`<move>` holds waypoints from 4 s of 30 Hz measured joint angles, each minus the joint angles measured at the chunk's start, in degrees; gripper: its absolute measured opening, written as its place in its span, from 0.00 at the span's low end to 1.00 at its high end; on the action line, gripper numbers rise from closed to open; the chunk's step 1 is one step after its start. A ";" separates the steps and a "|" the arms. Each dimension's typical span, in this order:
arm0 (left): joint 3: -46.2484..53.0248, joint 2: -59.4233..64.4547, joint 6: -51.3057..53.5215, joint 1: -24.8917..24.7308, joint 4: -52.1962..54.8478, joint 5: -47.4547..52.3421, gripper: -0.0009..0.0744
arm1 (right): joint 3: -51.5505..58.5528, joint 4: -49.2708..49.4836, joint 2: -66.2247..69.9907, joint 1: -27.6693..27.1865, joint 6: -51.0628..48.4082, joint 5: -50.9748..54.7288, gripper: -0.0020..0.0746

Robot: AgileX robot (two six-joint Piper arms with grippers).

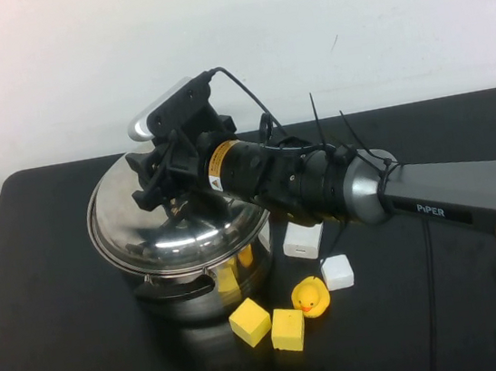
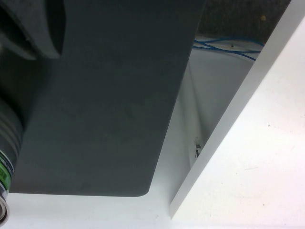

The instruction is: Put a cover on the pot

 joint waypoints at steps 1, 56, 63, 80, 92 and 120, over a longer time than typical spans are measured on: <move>0.00 0.00 0.00 0.00 0.00 0.00 0.01 | 0.00 0.00 0.00 0.00 0.00 0.00 0.46; 0.00 0.00 0.00 0.00 0.00 0.00 0.01 | 12.53 -1.03 -21.21 -0.27 -4.47 -1.72 0.33; 0.00 0.00 0.00 0.00 0.00 0.00 0.01 | 29.27 -8.42 -45.66 -0.31 -3.80 4.06 0.05; 0.00 0.00 0.00 0.00 0.00 0.00 0.01 | 66.32 -8.96 -88.59 -0.20 -4.05 25.34 0.03; 0.00 0.00 0.00 0.00 0.00 0.00 0.01 | 86.03 4.58 -106.85 -4.42 -17.44 25.19 0.03; 0.00 0.00 0.00 0.00 0.00 0.00 0.01 | 102.32 24.07 -133.82 -46.94 -31.47 37.02 0.03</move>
